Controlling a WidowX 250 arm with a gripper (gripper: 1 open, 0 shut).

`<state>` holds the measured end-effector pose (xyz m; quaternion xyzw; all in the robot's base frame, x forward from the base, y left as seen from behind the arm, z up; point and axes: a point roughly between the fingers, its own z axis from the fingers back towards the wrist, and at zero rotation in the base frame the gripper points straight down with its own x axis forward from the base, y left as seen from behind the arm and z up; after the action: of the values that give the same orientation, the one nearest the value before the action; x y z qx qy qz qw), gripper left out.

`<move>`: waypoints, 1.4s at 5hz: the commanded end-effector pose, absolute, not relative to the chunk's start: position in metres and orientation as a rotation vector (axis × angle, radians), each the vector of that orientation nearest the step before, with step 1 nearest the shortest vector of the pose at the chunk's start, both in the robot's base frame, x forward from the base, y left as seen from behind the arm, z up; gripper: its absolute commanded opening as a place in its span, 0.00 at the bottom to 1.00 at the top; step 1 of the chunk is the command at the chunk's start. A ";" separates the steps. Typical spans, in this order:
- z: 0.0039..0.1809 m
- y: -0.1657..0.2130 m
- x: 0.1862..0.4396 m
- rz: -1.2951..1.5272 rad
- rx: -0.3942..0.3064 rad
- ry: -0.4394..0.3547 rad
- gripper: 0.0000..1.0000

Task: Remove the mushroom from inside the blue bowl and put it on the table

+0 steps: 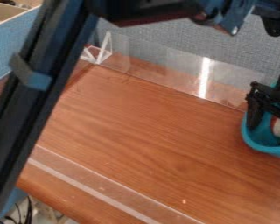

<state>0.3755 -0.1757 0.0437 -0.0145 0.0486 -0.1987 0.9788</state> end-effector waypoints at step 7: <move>0.151 -0.134 0.364 -0.350 -0.040 -0.074 0.00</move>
<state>0.3620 -0.1394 0.1142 -0.0124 0.0123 -0.1797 0.9836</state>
